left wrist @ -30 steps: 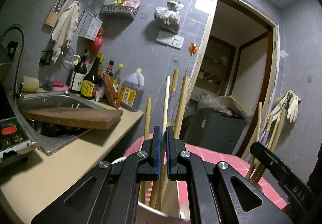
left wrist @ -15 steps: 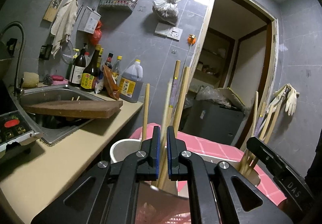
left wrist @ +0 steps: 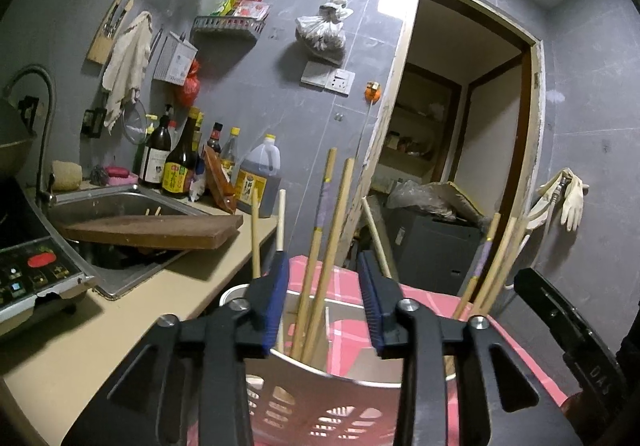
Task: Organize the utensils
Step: 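Open both grippers to drop the chopsticks into the caddy, then move both tools back toward the last chopsticks on the cloth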
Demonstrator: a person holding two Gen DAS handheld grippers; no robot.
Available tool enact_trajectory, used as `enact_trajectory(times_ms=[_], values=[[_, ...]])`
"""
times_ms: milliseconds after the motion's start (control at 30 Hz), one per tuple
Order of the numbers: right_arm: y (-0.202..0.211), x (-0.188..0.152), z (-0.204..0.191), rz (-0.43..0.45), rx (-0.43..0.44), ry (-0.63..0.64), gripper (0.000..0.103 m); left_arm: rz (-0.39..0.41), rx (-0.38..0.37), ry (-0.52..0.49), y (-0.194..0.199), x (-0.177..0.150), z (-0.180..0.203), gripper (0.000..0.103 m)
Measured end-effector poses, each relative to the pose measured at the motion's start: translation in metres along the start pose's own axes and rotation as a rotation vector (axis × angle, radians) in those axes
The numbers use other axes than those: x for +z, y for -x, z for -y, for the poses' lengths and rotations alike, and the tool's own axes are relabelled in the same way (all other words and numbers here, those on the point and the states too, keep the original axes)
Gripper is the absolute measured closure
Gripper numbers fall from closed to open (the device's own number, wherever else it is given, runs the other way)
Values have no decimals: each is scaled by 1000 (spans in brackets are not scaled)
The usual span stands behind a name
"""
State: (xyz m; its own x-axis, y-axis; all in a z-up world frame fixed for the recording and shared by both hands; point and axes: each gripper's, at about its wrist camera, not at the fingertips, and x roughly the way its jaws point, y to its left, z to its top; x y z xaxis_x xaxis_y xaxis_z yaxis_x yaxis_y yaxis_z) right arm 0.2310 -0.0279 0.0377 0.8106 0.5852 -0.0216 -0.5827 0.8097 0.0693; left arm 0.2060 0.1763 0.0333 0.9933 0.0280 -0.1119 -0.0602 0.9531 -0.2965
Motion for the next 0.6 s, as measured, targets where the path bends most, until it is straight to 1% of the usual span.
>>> enact_trajectory(times_ms=[33,67,133,200,233,267,333,400,467,500,533,600], values=[[4,1,1,8,-7,-5,61,4,4,-12,3,1,3,71],[7,2,2,14,-13,-7,60,7,6,-22,5,1,6,70],[14,6,6,21,-30,-8,58,15,0,-34,10,2,12,56],[20,9,9,28,-46,-11,51,24,-12,-41,15,3,18,50],[26,11,12,37,-62,-14,46,28,-17,-47,17,4,21,50],[29,13,14,42,-71,-15,34,33,-19,-54,20,5,25,50],[37,19,20,59,-99,-11,18,40,-22,-61,25,7,31,46],[46,22,26,78,-126,-4,16,46,-31,-55,30,9,36,36],[56,26,33,87,-153,-1,7,50,-47,-56,35,12,42,34],[61,28,36,92,-164,-4,3,51,-53,-58,37,12,45,31],[69,31,41,102,-177,-5,0,52,-60,-61,40,13,48,25],[80,34,47,108,-196,3,0,56,-78,-68,44,14,58,20]])
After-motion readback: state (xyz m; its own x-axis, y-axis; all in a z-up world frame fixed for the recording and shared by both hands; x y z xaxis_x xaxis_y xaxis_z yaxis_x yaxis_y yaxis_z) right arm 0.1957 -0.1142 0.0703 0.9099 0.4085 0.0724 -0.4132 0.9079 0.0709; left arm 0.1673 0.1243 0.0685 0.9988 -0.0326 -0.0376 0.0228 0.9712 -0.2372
